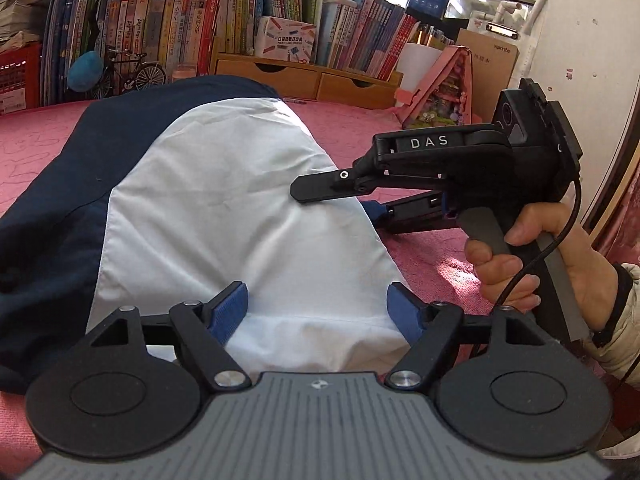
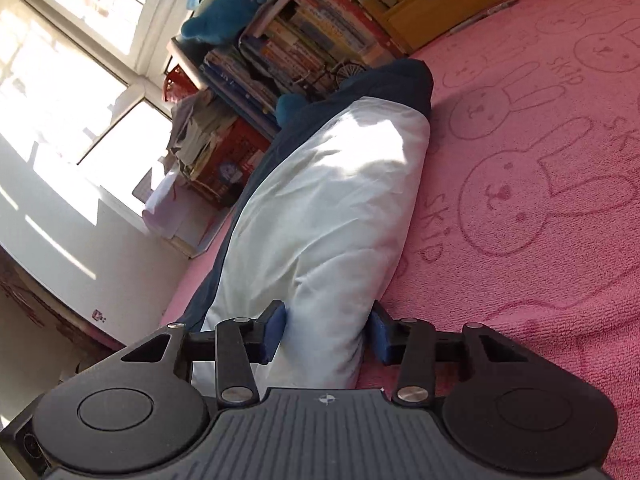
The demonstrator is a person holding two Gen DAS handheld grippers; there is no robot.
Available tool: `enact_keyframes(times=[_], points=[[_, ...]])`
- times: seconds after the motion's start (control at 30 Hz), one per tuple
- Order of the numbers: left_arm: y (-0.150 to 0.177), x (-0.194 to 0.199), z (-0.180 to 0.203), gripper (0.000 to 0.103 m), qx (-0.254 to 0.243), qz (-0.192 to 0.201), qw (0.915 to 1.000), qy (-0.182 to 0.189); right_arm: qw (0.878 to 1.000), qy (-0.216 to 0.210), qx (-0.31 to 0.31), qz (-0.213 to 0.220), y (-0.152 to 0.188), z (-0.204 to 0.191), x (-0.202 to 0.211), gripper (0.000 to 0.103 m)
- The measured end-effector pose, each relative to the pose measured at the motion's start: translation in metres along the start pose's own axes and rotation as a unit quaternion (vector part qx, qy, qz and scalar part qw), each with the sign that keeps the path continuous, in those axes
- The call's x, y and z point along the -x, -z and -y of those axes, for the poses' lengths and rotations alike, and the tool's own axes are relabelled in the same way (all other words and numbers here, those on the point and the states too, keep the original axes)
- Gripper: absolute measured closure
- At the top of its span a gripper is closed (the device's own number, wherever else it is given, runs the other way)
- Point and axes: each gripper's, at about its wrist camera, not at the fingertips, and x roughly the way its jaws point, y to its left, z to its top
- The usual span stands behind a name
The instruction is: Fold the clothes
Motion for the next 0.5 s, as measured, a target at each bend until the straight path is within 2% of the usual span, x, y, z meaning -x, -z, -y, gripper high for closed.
enact_keyframes(times=[0.17,0.37,0.5], points=[[0.000,0.001,0.001,0.027,-0.005,-0.002,1.0000,-0.001,0.998,-0.004,-0.057,0.012,-0.023,0.018,-0.014,0.072],[0.000,0.002,0.001,0.028,-0.015,0.002,0.9999,0.001,0.996,0.005,-0.090,0.012,-0.063,0.034,-0.036,0.072],[0.000,0.002,-0.001,0.029,-0.015,0.006,0.9999,0.004,0.997,0.021,-0.071,0.012,-0.089,0.031,-0.051,0.072]])
